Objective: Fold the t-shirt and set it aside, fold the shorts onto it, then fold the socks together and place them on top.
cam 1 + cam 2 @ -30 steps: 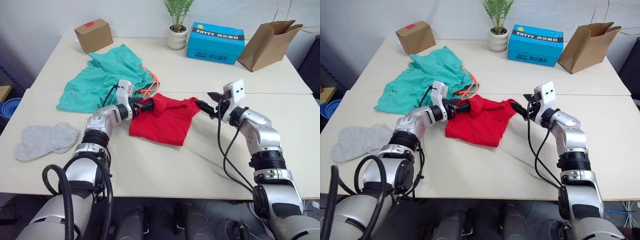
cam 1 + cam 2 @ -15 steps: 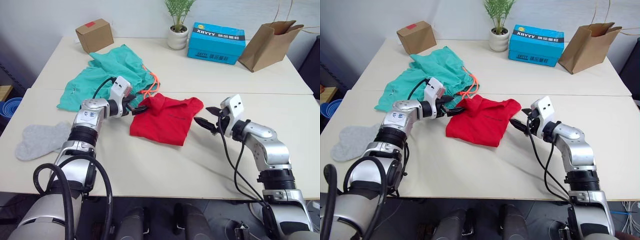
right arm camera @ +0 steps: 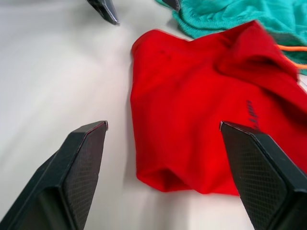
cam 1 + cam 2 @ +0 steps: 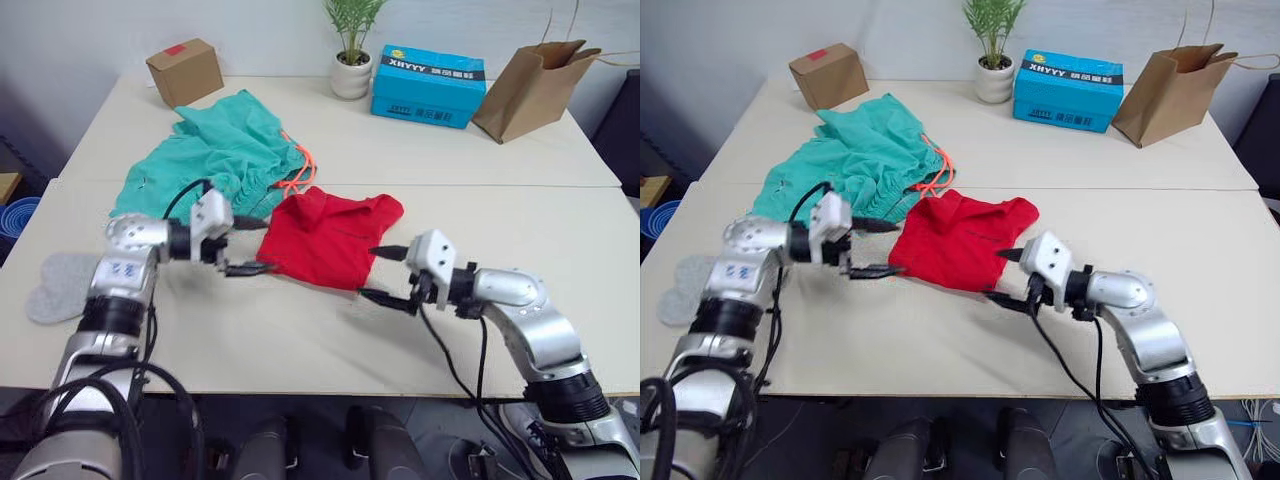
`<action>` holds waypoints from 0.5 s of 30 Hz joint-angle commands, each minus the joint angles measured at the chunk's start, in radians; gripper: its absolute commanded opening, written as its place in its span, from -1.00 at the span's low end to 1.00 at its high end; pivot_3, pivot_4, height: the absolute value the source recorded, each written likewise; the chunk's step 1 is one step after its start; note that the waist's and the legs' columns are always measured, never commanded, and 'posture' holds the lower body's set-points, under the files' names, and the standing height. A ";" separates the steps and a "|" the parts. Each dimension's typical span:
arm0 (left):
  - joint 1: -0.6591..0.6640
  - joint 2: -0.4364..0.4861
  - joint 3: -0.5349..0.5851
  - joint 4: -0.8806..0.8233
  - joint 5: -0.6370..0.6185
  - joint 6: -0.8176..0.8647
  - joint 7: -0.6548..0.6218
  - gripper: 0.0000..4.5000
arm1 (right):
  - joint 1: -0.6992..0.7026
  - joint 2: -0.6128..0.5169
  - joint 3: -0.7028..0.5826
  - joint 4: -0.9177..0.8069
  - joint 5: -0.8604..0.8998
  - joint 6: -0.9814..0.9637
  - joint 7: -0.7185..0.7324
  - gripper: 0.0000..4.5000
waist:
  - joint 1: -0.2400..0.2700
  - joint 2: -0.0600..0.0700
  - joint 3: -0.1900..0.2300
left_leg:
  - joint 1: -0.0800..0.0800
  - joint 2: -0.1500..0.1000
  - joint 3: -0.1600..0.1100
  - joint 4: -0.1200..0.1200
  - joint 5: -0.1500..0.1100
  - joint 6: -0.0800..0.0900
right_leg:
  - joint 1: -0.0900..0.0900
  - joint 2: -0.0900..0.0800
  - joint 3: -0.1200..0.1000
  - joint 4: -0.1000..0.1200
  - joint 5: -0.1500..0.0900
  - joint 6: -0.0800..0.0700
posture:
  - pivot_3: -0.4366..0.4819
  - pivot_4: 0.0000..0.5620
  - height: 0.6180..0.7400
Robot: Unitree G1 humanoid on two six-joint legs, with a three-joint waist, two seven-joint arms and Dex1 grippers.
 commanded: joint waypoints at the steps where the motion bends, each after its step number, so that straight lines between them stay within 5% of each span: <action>1: 0.025 0.007 -0.024 -0.042 0.047 -0.115 0.019 0.97 | -0.003 0.028 0.048 0.000 -0.075 -0.065 -0.055 0.69 | 0.012 0.000 0.000 | 0.000 -0.001 -0.001 0.000 0.000 0.000 | 0.000 -0.001 0.000 0.000 0.000 0.000 | -0.05 -0.47 1.00; 7: -0.028 -0.101 -0.093 0.083 0.196 -0.235 0.223 0.97 | -0.053 0.030 0.159 0.172 -0.285 -0.295 -0.122 0.69 | 0.037 -0.002 -0.001 | -0.001 -0.006 -0.001 0.000 -0.001 0.004 | 0.000 -0.005 0.000 0.000 0.001 0.002 | -0.05 -0.47 1.00; 11: -0.097 -0.139 -0.149 0.253 0.287 -0.329 0.306 1.00 | -0.062 0.033 0.191 0.255 -0.386 -0.393 -0.186 0.30 | 0.033 -0.005 -0.003 | -0.001 -0.005 -0.001 0.000 0.000 0.005 | 0.001 -0.003 0.000 0.002 0.002 0.003 | -0.05 -0.47 1.00; 15: -0.145 -0.158 -0.181 0.330 0.333 -0.359 0.352 0.60 | -0.066 0.040 0.179 0.300 -0.423 -0.450 -0.238 -0.31 | 0.025 -0.005 -0.004 | 0.001 -0.006 0.000 0.000 0.002 0.005 | 0.002 -0.004 0.000 0.001 0.002 0.002 | -0.05 -0.47 1.00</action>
